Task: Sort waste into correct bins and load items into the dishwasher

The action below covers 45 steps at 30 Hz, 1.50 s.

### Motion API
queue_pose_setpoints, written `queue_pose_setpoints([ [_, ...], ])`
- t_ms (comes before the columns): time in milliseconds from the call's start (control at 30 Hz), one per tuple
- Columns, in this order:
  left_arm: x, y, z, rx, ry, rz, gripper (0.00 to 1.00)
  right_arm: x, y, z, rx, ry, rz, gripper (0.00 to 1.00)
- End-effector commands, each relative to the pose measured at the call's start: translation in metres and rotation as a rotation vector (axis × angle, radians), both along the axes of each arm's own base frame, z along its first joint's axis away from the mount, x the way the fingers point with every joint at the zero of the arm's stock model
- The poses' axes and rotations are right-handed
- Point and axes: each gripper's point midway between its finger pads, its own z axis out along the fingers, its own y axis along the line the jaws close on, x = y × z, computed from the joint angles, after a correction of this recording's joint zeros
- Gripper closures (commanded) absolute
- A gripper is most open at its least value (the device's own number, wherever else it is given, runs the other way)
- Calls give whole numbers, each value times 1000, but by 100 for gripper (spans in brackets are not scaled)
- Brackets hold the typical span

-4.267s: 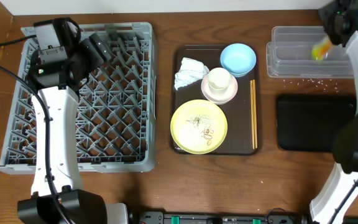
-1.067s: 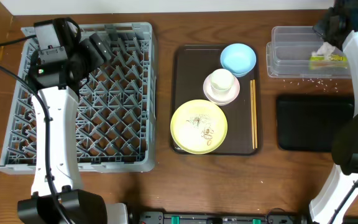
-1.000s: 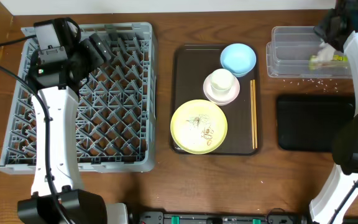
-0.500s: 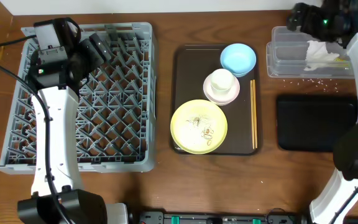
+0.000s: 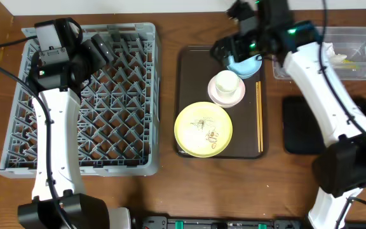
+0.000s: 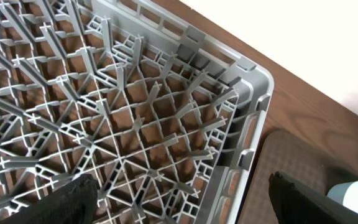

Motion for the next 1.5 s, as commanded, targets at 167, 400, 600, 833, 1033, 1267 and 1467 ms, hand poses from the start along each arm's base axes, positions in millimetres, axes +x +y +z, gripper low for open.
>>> queue_pose_setpoints([
  [167, 0, 2, 0, 1, -1, 4, 11, 20, -42, -7, -364, -144, -384, 1],
  [400, 0, 2, 0, 1, -1, 4, 11, 36, -132, 46, -269, -189, -747, 1],
  [600, 0, 2, 0, 1, -1, 4, 11, 40, -253, 70, -224, -187, -1037, 1],
  [833, 1, 1, 1, -6, -2, 4, 11, 26, -333, 60, -265, -129, -1192, 1],
  [1033, 2, -8, 1, -71, -12, 6, 11, 20, -364, 60, -270, -121, -1255, 1],
  [1267, 2, -88, 23, -509, -50, -213, 11, 19, -367, 60, -270, -120, -1261, 1],
  [1467, 1, -159, 38, -463, -104, -488, 11, 19, -366, 60, -270, -120, -1260, 1],
])
